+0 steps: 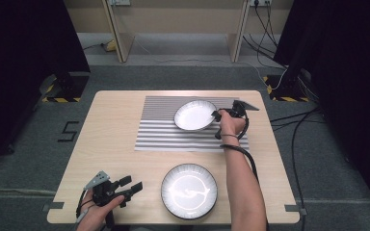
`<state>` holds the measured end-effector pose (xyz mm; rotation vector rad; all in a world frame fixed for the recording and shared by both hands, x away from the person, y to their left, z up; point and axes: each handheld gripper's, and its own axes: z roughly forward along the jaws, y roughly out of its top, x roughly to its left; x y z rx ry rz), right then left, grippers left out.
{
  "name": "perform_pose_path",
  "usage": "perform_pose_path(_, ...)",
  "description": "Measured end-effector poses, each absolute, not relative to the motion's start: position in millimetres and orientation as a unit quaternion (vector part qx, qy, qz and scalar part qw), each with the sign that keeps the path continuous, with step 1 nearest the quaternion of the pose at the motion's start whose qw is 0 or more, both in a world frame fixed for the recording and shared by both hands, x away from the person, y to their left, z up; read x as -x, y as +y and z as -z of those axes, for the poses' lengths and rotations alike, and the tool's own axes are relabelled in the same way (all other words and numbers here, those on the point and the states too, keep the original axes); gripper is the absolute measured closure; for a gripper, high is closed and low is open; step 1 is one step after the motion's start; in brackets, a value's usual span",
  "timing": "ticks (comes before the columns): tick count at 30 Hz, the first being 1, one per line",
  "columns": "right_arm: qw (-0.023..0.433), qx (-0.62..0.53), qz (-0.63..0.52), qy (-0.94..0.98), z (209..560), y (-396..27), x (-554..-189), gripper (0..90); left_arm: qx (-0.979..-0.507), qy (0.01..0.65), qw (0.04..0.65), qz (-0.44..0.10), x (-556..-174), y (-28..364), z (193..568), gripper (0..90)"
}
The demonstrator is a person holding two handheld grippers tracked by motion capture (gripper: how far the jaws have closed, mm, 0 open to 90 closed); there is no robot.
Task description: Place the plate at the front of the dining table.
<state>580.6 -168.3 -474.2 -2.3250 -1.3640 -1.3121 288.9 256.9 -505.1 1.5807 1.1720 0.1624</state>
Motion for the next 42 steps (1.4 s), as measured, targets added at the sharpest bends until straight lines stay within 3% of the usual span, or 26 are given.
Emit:
perform_pose_path(14,0.054,0.783,0.405,-0.468,485.6,-170.9,-580.3,79.8,-0.668,0.496,0.550,-0.069,-289.0,257.5,505.6,30.8)
perform_pose_path(24,0.024,0.780,0.401,-0.481,486.2,-169.9,-577.1,64.9,-0.669,0.496,0.549,-0.069,-289.5,257.7,506.5,30.8)
perform_pose_path(34,0.010,0.781,0.409,-0.472,474.0,-179.9,-569.2,57.2,-0.669,0.496,0.549,-0.070,-289.9,257.5,506.3,30.8)
perform_pose_path(42,0.001,0.776,0.414,-0.476,466.0,-190.4,-555.6,56.7,-0.668,0.497,0.549,-0.072,-289.9,257.9,506.0,30.8)
